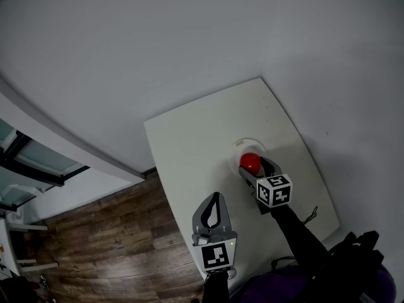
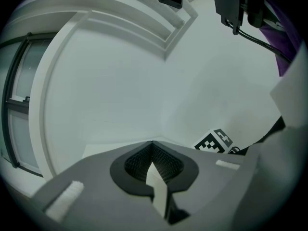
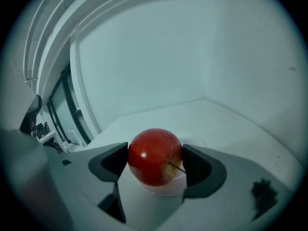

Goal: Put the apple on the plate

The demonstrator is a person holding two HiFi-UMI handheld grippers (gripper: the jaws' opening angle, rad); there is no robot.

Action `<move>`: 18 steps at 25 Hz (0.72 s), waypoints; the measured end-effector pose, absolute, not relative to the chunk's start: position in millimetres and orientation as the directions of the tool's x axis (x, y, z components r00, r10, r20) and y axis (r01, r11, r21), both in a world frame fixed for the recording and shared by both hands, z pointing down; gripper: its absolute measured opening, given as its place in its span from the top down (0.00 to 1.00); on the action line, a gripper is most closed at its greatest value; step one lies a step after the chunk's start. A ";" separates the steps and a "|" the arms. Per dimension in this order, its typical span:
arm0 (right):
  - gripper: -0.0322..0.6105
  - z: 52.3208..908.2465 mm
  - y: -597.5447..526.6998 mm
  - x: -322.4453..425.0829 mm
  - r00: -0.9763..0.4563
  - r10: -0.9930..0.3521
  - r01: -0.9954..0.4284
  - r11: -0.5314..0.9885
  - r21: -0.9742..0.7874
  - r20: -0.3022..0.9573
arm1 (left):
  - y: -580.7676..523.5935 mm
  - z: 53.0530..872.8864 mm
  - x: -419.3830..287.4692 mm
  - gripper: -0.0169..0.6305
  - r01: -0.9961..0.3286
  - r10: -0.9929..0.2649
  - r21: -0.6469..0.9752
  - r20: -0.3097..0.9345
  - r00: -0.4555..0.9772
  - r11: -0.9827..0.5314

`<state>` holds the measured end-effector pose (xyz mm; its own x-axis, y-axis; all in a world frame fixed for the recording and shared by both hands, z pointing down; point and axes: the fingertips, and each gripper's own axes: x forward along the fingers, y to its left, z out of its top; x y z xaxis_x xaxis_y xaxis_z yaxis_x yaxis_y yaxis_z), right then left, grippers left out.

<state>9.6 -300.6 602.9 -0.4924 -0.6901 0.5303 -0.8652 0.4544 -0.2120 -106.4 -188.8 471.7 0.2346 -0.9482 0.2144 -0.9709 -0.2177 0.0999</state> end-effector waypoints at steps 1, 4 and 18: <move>0.41 603.7 -300.8 10.0 -0.491 -0.689 -0.866 0.451 -0.214 0.533 | -188.6 471.5 -106.5 0.97 -0.971 -0.948 0.098 0.215 0.234 -0.218; 0.41 605.3 -302.1 10.2 -0.491 -0.687 -0.867 0.447 -0.221 0.536 | -189.2 471.1 -106.3 0.97 -0.971 -0.949 0.094 0.208 0.236 -0.220; 0.41 554.5 -309.9 19.8 -0.500 -0.758 -0.865 0.457 -0.205 0.419 | -186.1 455.1 -108.5 0.97 -0.976 -0.963 0.026 0.156 0.218 -0.216</move>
<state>19.8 -309.9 554.5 -0.4997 -0.7581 0.4191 -0.8655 0.4570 -0.2052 -108.5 -186.1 455.1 0.2179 -0.9634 0.1559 -0.9759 -0.2164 0.0265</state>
